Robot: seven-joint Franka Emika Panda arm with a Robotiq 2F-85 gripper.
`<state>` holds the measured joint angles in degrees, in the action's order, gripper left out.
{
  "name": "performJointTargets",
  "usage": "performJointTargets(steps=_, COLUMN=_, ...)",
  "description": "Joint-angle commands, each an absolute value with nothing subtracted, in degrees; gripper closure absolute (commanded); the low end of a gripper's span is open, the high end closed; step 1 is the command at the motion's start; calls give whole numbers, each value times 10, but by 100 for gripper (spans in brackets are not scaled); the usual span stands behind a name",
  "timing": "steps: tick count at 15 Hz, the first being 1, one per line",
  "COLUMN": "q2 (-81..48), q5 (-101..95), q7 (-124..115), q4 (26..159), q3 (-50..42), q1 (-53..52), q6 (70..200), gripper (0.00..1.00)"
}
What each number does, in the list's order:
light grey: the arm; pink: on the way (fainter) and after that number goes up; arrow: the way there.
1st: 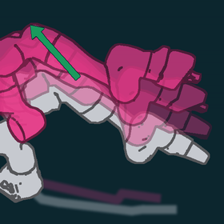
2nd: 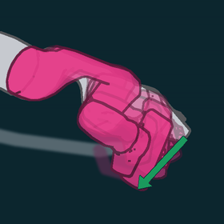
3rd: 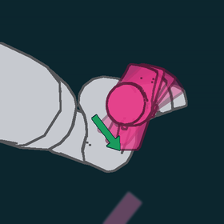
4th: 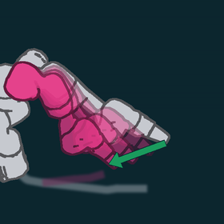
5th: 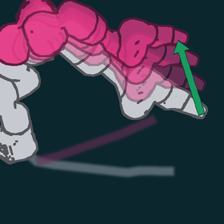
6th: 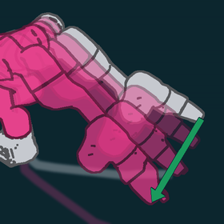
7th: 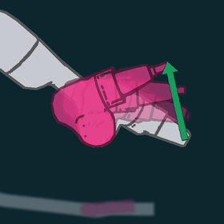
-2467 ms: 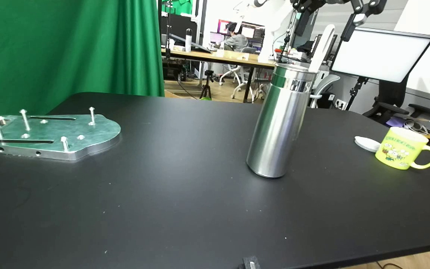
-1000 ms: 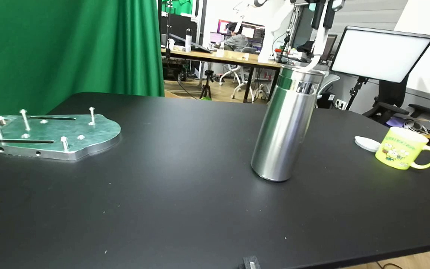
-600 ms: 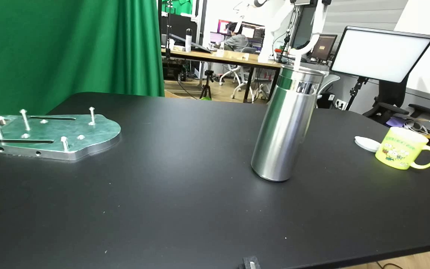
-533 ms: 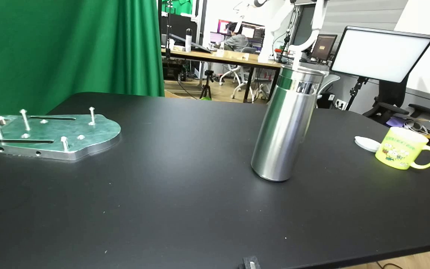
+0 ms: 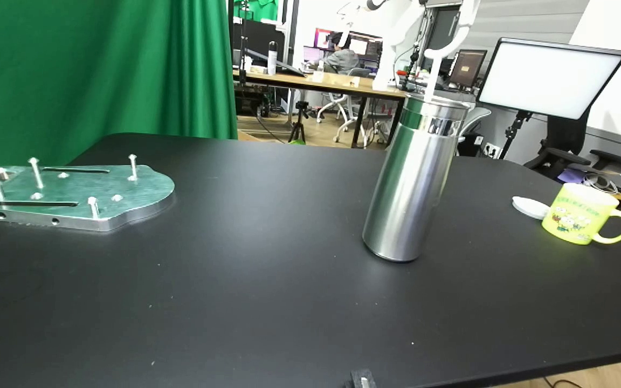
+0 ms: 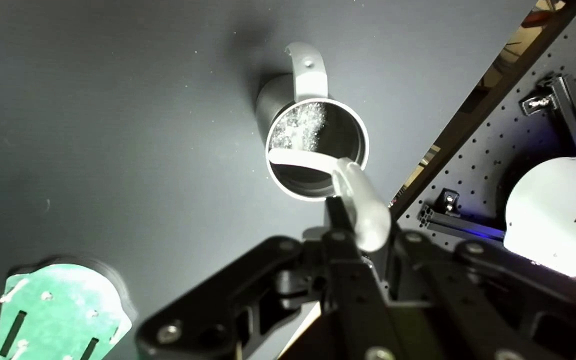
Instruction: Scrub the inside of the flask
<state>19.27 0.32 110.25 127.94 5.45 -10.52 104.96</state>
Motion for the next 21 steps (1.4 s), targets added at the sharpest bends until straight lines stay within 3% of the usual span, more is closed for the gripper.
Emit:
performJointTargets(steps=1, q2=157, q5=15, q7=1095, q4=1297, q3=35, q1=-100, q6=1075, gripper=96)
performJointTargets(steps=7, q2=115, q5=9, q7=1088, q4=1303, q3=39, q1=-91, q6=1090, gripper=96)
performJointTargets(steps=15, q2=211, q5=-5, q7=1089, q4=1249, q3=64, q1=-112, q6=995, gripper=96)
performJointTargets(steps=21, q2=219, q5=9, q7=1097, q4=1284, q3=46, q1=-114, q6=1035, gripper=96)
